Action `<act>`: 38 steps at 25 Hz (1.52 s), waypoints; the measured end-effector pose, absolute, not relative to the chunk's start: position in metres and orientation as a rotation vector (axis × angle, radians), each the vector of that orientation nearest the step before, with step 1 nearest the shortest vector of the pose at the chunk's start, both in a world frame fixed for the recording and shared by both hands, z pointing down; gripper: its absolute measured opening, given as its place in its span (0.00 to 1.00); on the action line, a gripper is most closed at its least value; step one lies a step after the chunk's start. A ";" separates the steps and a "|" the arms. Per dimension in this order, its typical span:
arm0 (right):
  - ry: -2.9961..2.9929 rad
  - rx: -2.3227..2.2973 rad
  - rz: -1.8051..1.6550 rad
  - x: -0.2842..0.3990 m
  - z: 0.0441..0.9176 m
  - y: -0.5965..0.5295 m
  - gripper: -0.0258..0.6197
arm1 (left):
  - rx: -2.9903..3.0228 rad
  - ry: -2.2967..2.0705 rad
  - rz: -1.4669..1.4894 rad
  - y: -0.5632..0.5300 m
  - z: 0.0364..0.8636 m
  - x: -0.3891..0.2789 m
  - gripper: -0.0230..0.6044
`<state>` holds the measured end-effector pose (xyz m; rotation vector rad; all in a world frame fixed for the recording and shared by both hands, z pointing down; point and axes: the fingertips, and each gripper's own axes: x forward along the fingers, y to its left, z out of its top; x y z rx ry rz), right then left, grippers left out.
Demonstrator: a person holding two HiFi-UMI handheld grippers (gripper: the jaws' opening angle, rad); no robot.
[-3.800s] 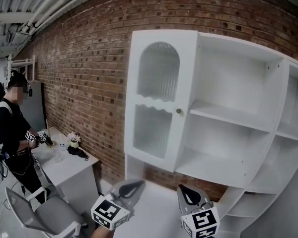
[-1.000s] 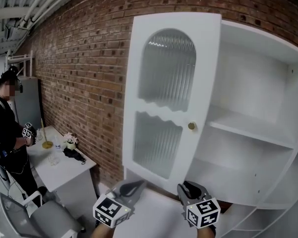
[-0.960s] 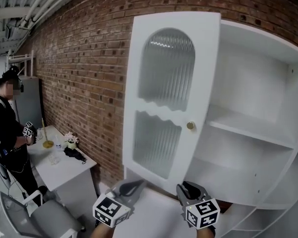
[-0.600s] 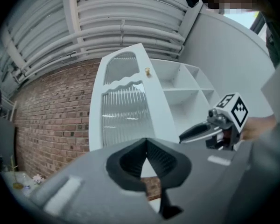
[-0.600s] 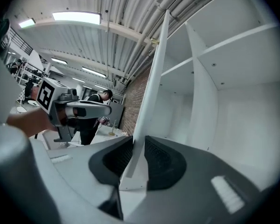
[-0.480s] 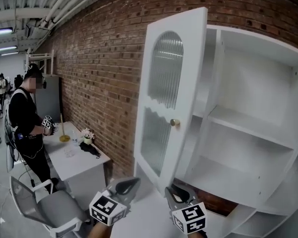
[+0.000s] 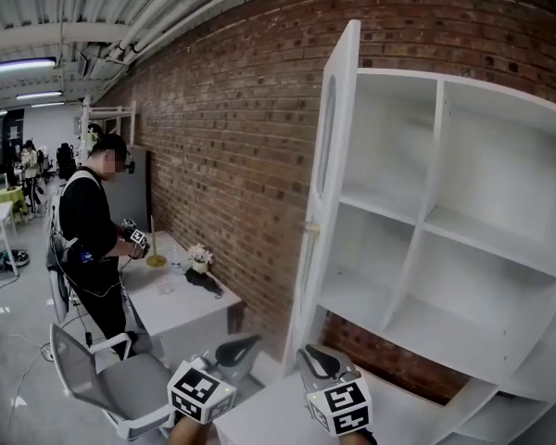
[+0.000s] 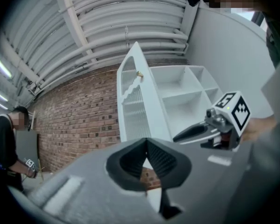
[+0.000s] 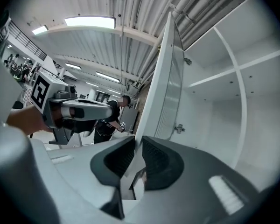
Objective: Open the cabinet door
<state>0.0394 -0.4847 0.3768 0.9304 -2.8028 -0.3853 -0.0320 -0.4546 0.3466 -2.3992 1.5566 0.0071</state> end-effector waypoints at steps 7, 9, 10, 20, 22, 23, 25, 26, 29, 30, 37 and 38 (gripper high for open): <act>-2.795 0.961 -0.402 -0.043 0.378 -0.455 0.03 | -2.393 1.604 0.004 -0.395 0.350 -0.102 0.04; -2.786 0.973 -0.383 -0.051 0.378 -0.453 0.03 | -2.389 1.609 0.009 -0.386 0.344 -0.112 0.04; -2.780 0.975 -0.374 -0.052 0.380 -0.452 0.03 | -2.388 1.611 0.013 -0.383 0.342 -0.114 0.04; -2.746 1.100 -0.371 -0.025 0.378 -0.436 0.03 | -2.399 1.573 0.039 -0.360 0.344 -0.117 0.04; -2.744 1.128 -0.364 -0.018 0.375 -0.436 0.03 | -2.412 1.560 0.036 -0.358 0.347 -0.112 0.04; -2.747 1.140 -0.362 -0.014 0.373 -0.434 0.03 | -2.417 1.553 0.034 -0.357 0.347 -0.111 0.04; -2.754 1.159 -0.366 -0.008 0.368 -0.430 0.03 | -2.420 1.541 0.032 -0.356 0.345 -0.109 0.04; -2.757 1.165 -0.372 -0.006 0.365 -0.428 0.03 | -2.419 1.538 0.032 -0.356 0.345 -0.108 0.04; -2.766 1.173 -0.397 -0.001 0.358 -0.423 0.03 | -2.412 1.531 0.034 -0.356 0.342 -0.107 0.04; -2.768 1.176 -0.406 0.001 0.356 -0.420 0.03 | -2.412 1.528 0.035 -0.356 0.341 -0.106 0.04; -2.754 1.190 -0.457 0.013 0.348 -0.409 0.04 | -2.421 1.513 0.026 -0.354 0.340 -0.097 0.04; -2.753 1.191 -0.458 0.014 0.348 -0.409 0.04 | -2.421 1.514 0.024 -0.354 0.341 -0.097 0.04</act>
